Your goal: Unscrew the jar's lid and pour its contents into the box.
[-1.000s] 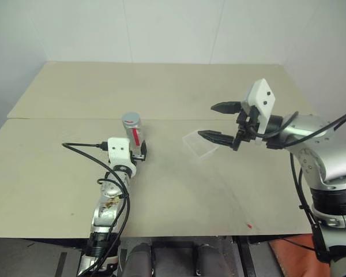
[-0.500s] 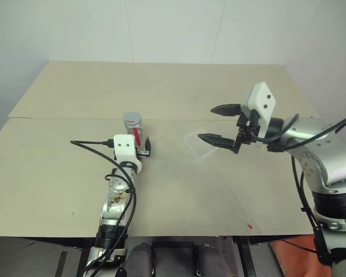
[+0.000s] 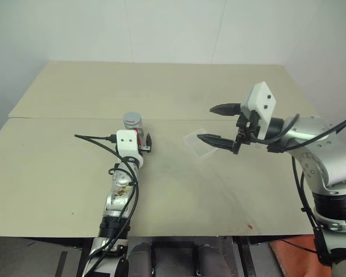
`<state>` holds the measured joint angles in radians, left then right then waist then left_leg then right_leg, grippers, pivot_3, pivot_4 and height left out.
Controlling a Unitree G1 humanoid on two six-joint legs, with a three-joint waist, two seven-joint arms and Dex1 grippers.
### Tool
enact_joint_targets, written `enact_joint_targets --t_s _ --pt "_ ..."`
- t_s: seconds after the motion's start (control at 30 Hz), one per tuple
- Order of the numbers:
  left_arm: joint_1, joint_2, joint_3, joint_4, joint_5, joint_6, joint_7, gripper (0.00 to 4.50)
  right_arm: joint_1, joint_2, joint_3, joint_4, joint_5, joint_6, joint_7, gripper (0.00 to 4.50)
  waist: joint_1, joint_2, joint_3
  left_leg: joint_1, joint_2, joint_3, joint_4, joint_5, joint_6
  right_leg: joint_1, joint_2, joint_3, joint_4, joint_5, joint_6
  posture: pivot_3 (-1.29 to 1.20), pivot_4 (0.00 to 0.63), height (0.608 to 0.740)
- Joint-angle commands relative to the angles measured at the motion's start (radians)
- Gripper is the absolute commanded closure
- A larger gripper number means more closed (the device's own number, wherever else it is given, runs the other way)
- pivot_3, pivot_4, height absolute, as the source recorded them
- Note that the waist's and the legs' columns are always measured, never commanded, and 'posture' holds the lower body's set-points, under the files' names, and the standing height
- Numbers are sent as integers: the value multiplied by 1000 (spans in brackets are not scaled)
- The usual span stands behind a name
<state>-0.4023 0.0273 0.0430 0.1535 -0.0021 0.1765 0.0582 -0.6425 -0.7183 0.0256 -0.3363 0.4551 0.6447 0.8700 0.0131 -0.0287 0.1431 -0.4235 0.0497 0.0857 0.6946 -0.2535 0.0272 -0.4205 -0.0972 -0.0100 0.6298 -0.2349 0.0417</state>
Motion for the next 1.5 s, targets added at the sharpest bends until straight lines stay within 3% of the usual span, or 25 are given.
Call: enact_joint_targets --t_s 0.03,0.5,0.6,0.7,0.73,1.1,1.5 --pt "-31 -6 0 6 3 -31 6 40 -2 -10 -41 -28 18 0 -5 0 0 0 0 0 0 0 0 0 0 0 0 0 0 0 0 0 150 740" --pt "-94 -9 6 102 -1 -79 12 40 20 -15 -46 -46 20 -3 -5 0 0 0 0 0 0 0 0 0 0 0 0 0 0 0 0 0 150 740" --pt "-98 -12 7 115 -5 -87 5 617 30 -19 -51 -56 22 -3 -2 0 0 0 0 0 0 0 0 0 0 0 0 0 0 0 0 0 150 740" --pt "-109 -10 13 134 -8 -98 3 1567 31 -22 -55 -59 23 0 -2 0 2 0 0 0 0 0 0 0 0 0 0 0 0 0 0 0 150 740" --pt "-111 -8 14 138 -6 -101 3 1643 32 -23 -55 -60 24 0 -2 0 2 0 0 0 0 0 0 0 0 0 0 0 0 0 0 0 150 740" --pt "-121 34 25 137 -19 -102 -47 1643 54 -9 -59 -81 28 1 -16 0 0 0 0 0 0 0 0 0 0 0 0 -1 0 0 0 0 150 740" --pt "-83 193 44 -28 -159 5 -327 1643 -2 23 -13 -4 -4 -27 0 0 -2 0 0 0 0 1 0 0 -1 0 0 0 1 0 0 0 150 740"
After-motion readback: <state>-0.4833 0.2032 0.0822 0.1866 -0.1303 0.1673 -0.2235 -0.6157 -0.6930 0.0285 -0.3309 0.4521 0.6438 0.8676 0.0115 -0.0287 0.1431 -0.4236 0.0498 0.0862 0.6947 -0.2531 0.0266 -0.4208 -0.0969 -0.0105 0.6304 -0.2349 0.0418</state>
